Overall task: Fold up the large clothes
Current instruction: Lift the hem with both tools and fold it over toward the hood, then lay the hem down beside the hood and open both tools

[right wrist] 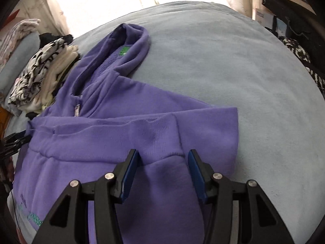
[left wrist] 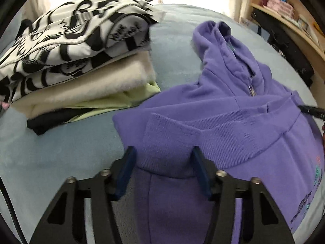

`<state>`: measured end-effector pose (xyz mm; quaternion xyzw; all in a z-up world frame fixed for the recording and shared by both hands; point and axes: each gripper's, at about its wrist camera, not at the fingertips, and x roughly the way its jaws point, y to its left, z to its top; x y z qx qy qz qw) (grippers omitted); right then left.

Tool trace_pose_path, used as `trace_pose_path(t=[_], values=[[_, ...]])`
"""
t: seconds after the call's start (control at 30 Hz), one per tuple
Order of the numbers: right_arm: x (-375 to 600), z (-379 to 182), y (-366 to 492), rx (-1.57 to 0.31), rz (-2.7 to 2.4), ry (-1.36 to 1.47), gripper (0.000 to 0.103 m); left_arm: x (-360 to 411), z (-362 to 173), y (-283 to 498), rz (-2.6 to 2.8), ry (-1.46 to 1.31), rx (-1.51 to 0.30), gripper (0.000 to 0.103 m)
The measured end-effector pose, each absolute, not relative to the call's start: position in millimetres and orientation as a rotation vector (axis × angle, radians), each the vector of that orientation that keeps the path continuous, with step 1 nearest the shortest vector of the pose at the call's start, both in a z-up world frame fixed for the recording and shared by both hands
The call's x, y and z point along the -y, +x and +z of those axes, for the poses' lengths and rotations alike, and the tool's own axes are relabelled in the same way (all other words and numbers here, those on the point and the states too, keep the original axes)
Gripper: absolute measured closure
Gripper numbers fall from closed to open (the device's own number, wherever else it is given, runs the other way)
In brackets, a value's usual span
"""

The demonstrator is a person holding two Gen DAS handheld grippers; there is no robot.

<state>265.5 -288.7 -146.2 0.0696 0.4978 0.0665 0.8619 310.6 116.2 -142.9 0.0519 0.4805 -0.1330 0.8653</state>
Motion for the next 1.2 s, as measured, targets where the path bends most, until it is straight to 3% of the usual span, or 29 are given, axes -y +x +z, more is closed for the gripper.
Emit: trace_pose_path(t=[0.03,0.07,0.1,0.13,0.17,0.23,0.3,0.63,0.77,1.0,1.2], values=[[288,-146,264,-1.043,0.158,0.146,0.052,-113,-142,310,-0.269,0.131,-0.995,0.061],[285,-146,264,-1.042,0.161,0.131,0.052,-110,-142,310,-0.258,0.148,-0.983,0.077],[283,-145,263,-1.030,0.158,0.116,0.053,-109,-142,309,-0.246,0.164,-0.967,0.085],[280,-145,260,-1.012,0.152,0.097,0.061,-108,-141,308,-0.221,0.173,-0.949,0.090],[276,-145,259,-1.000,0.131,0.069,0.076,-108,-141,307,-0.201,0.177,-0.936,0.093],[267,-144,256,-0.973,0.092,0.013,0.089,-107,-139,304,-0.180,0.167,-0.914,0.095],[262,-140,250,-0.937,0.060,-0.015,0.092,-105,-137,300,-0.146,0.170,-0.892,0.095],[289,-60,221,-0.612,-0.036,0.184,0.094,-131,-77,299,-0.020,-0.085,-0.746,0.096],[294,-73,251,-0.645,-0.076,0.168,0.094,-126,-86,330,0.011,-0.115,-0.776,0.096],[303,-156,300,-0.882,-0.146,0.170,0.093,-121,-162,369,0.074,-0.101,-0.909,0.095],[309,-149,300,-0.918,-0.115,0.198,0.085,-125,-165,367,0.042,-0.119,-0.913,0.091]])
